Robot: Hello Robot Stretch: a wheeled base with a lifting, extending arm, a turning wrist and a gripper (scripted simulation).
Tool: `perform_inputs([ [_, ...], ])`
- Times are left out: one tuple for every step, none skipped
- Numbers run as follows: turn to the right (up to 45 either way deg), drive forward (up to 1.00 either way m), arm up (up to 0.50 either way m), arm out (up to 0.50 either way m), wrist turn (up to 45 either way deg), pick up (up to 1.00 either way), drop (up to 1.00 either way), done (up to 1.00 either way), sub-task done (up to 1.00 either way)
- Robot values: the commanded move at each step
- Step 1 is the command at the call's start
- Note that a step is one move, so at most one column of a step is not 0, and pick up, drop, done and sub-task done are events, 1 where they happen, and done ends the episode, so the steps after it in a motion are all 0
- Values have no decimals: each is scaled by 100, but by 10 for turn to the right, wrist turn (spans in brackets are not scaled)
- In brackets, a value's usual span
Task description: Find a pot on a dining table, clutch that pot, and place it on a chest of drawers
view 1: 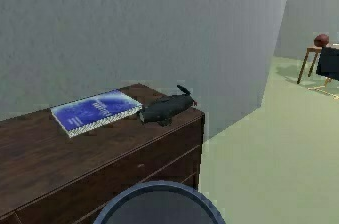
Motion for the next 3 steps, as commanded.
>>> perform_inputs([
  [60,0,0,0,0,0,0,0,0],
  [-450,0,0,0,0,0,0,0,0],
  [-450,0,0,0,0,0,0,0,0],
])
